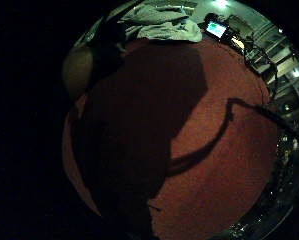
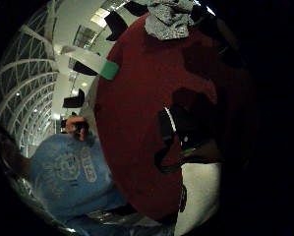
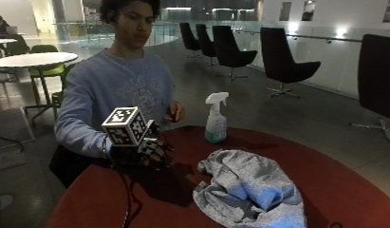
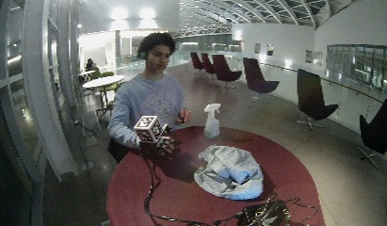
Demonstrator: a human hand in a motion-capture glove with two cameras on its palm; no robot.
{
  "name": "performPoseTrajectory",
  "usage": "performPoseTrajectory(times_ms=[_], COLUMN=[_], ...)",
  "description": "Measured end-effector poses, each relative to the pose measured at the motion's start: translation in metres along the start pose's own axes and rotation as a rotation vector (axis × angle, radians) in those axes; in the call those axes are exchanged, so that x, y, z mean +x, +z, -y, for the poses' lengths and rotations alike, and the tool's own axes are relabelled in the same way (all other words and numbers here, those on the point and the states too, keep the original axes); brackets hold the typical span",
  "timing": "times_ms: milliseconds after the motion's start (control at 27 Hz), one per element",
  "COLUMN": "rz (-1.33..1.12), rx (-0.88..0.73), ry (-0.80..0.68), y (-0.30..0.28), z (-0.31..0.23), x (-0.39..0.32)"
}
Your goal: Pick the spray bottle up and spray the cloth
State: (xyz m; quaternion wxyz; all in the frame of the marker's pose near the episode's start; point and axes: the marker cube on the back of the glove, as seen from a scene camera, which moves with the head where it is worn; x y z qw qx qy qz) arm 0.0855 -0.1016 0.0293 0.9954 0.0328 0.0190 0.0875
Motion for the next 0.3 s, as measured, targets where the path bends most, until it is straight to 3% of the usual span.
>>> performPoseTrajectory(times_ms=[296], rz=[0.000], rx=[-0.009], ry=[0.008], y=[-0.0006], z=[-0.0004], x=[0.0007])
